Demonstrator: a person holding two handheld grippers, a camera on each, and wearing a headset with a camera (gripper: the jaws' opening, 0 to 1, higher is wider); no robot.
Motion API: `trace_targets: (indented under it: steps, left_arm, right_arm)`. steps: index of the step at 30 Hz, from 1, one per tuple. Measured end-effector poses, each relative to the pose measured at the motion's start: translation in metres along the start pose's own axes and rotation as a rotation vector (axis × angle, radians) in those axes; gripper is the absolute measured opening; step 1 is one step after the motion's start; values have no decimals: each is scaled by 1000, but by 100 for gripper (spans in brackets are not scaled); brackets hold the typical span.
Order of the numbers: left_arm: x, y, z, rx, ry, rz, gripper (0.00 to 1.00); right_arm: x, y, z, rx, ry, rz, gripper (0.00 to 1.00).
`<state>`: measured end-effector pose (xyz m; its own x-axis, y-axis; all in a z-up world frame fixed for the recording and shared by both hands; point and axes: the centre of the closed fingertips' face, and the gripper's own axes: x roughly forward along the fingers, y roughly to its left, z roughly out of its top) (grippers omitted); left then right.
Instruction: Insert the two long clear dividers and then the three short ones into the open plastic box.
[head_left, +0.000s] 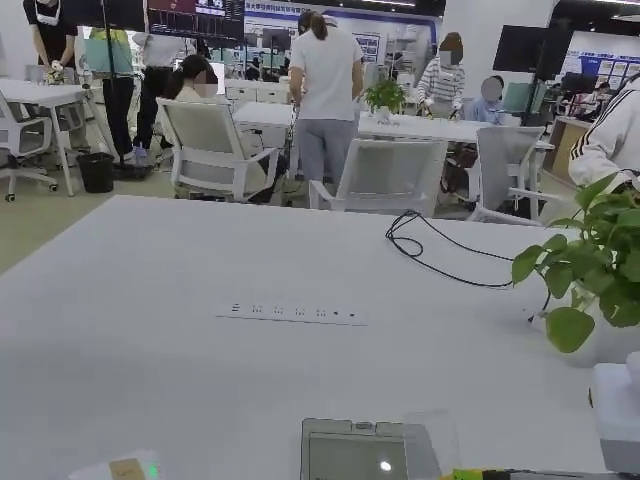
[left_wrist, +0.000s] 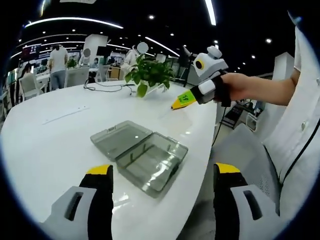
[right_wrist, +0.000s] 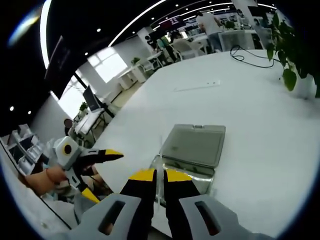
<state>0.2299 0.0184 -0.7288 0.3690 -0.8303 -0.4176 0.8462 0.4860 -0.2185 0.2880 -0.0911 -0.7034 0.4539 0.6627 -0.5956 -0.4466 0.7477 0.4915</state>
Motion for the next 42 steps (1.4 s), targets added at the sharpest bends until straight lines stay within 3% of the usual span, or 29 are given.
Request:
trace_targets:
  steps: [8,17,26,29,42]
  left_arm:
    - [3,-3,-11,57,29,-42,100]
    - [5,-4,-24,97,62,-79,100]
    - [7,1,-26,75,47,-83,100]
    - [7,3,-26,66,39,-83,100]
    - [8,0,-29,50,30,-92,100]
  right_arm:
    - [8,-11,-11,72,112,-57,7]
    - [19,-24,-31,157,279,-130,7]
    - [28,-36,-48,222,334,-183,7]
    - [29,-35,-51,262,332,-175,7]
    - [39,-46,-62,305,373,-200,7]
